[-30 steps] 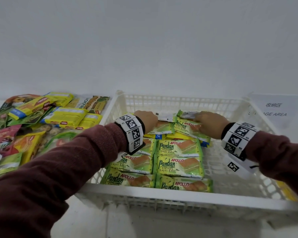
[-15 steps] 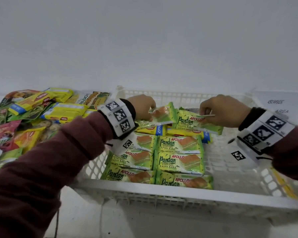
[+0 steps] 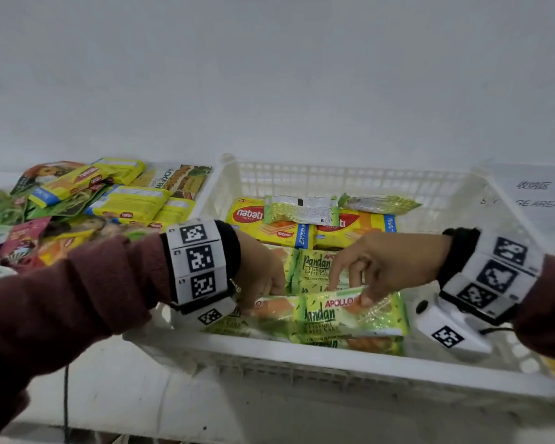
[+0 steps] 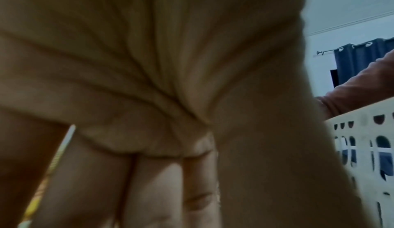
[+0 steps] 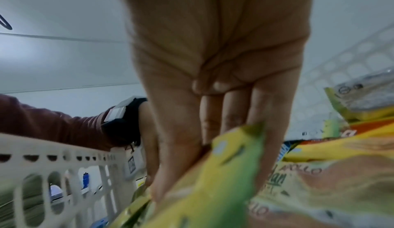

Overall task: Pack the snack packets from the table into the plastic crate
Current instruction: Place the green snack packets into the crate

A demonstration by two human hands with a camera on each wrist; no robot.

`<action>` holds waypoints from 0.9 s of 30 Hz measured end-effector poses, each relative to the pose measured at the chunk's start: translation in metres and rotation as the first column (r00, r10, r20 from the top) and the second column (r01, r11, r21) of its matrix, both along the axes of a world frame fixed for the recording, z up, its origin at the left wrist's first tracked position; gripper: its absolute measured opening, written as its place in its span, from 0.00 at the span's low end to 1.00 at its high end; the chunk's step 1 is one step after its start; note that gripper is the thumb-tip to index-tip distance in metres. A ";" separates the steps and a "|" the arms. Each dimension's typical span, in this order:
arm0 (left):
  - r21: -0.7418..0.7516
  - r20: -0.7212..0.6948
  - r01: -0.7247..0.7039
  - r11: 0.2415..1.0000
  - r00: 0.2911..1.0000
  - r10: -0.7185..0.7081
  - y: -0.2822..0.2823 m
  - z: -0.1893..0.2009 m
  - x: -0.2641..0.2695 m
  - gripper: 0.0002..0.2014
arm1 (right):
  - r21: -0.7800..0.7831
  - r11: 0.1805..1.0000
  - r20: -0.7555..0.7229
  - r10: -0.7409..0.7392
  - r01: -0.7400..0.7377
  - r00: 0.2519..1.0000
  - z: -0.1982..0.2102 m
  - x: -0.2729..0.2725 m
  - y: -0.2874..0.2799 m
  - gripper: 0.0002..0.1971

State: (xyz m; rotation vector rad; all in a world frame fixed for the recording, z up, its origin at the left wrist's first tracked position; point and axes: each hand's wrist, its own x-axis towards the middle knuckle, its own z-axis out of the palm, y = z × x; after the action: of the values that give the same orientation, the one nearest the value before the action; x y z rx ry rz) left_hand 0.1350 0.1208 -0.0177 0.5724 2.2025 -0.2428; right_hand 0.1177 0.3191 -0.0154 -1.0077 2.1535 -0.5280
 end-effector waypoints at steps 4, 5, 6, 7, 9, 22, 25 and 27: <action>-0.044 0.039 0.023 0.999 0.999 -0.021 0.003 -0.005 0.002 0.23 | 0.059 0.997 0.006 0.049 -0.049 0.999 -0.009 0.006 -0.004 0.19; -0.053 0.037 0.054 0.997 0.998 -0.052 0.005 -0.006 0.003 0.22 | 0.083 0.992 -0.042 0.099 -0.095 0.994 -0.012 0.008 -0.006 0.19; -0.055 0.028 0.086 0.995 0.996 -0.085 0.006 -0.008 0.003 0.20 | 0.114 0.983 -0.101 0.155 -0.143 0.983 -0.016 0.010 -0.008 0.18; -0.063 0.015 0.111 0.992 0.994 -0.111 0.007 -0.009 0.004 0.19 | 0.156 0.970 -0.160 0.209 -0.184 0.965 -0.019 0.013 -0.009 0.18; -0.087 -0.002 0.144 0.986 0.989 -0.145 0.010 -0.011 0.005 0.17 | 0.244 0.942 -0.219 0.286 -0.232 0.933 -0.021 0.018 -0.012 0.18; -0.143 0.001 0.149 0.978 0.989 -0.150 0.010 -0.021 -0.003 0.11 | 0.327 0.879 -0.244 0.433 -0.347 0.868 -0.026 0.028 -0.021 0.32; 0.014 -0.075 0.004 1.000 0.997 -0.003 0.002 -0.002 -0.016 0.18 | 0.176 0.956 -0.239 0.273 -0.234 0.932 -0.006 0.013 -0.014 0.26; 0.171 -0.208 -0.067 0.983 0.973 0.103 0.002 0.011 -0.033 0.17 | 0.007 0.999 -0.323 0.045 -0.045 0.945 0.012 -0.008 -0.004 0.20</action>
State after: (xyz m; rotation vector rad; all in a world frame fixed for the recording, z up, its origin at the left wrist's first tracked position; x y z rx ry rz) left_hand 0.1024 0.1223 -0.0067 0.5601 2.4686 -0.0823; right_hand 0.1097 0.3152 -0.0031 -1.2100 2.4081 -0.3598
